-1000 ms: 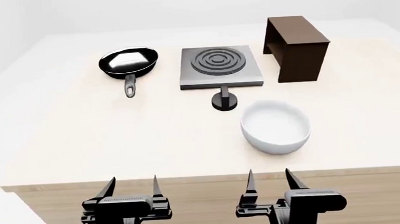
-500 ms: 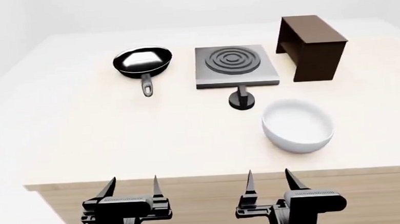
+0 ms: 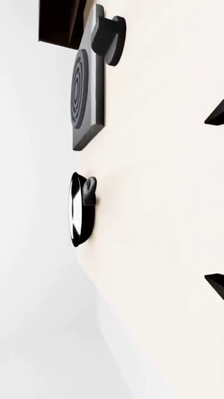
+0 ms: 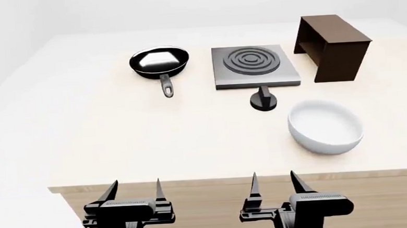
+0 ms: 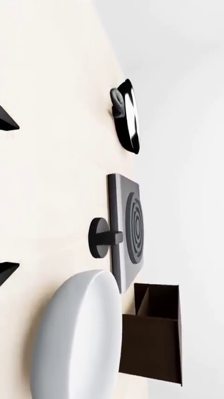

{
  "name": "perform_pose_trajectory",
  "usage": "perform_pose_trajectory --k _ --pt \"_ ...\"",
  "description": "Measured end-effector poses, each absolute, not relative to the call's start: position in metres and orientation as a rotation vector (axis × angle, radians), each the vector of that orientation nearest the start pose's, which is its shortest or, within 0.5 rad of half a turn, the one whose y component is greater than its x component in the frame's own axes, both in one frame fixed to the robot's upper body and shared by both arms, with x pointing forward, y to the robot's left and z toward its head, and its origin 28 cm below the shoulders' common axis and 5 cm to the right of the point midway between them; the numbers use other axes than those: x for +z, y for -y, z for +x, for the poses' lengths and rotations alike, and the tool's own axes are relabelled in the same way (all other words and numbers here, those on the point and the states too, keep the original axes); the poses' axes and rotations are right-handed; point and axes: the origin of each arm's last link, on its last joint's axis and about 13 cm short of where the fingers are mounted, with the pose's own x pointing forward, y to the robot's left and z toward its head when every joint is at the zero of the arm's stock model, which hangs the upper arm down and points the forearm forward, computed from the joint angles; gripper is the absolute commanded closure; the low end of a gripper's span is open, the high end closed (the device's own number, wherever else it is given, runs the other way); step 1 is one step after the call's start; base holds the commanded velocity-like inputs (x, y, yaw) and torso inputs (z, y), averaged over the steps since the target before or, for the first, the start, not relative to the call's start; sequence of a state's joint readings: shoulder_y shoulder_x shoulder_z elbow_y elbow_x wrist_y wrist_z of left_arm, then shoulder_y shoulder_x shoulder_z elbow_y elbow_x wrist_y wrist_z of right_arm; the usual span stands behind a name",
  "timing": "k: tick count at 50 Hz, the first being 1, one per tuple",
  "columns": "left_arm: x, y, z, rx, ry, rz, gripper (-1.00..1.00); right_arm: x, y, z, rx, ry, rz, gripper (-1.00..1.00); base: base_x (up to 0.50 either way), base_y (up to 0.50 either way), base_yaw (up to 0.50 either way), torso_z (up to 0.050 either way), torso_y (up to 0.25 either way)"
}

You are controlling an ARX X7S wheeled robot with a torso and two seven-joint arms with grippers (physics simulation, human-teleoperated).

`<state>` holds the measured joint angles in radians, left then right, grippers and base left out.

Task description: Turn on the stove.

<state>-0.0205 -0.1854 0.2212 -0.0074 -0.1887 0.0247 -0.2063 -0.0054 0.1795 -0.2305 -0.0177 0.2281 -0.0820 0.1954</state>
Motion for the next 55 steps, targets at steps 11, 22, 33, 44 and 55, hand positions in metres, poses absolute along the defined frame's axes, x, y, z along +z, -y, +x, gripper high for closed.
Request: perform_pose_trajectory --k 11,22,33,44,55 --pt "0.0131 -0.2058 0.2103 -0.009 -0.003 -0.002 -1.00 0.0178 0.0899 0.2039 0.035 0.044 0.071 -1.00 0.00 0.13 0.00 0.000 0.000" --pt "0.0131 -0.2055 0.2103 -0.010 -0.003 -0.003 -1.00 0.0197 0.0909 0.2041 0.027 0.055 0.074 -1.00 0.00 0.00 0.00 0.000 0.000" --pt "0.0130 -0.2054 0.2102 -0.010 -0.003 -0.002 -1.00 0.0193 0.0914 0.2038 0.027 0.066 0.076 -1.00 0.07 0.00 0.00 0.000 0.000" --pt "0.0130 -0.2054 0.2103 -0.011 -0.003 -0.002 -1.00 0.0183 0.0912 0.2036 0.031 0.067 0.076 -1.00 0.09 0.00 0.00 0.000 0.000" --pt "0.0130 -0.2054 0.2103 -0.011 -0.003 -0.002 -1.00 0.0185 0.0913 0.2037 0.033 0.070 0.079 -1.00 0.09 0.00 0.00 0.000 0.000"
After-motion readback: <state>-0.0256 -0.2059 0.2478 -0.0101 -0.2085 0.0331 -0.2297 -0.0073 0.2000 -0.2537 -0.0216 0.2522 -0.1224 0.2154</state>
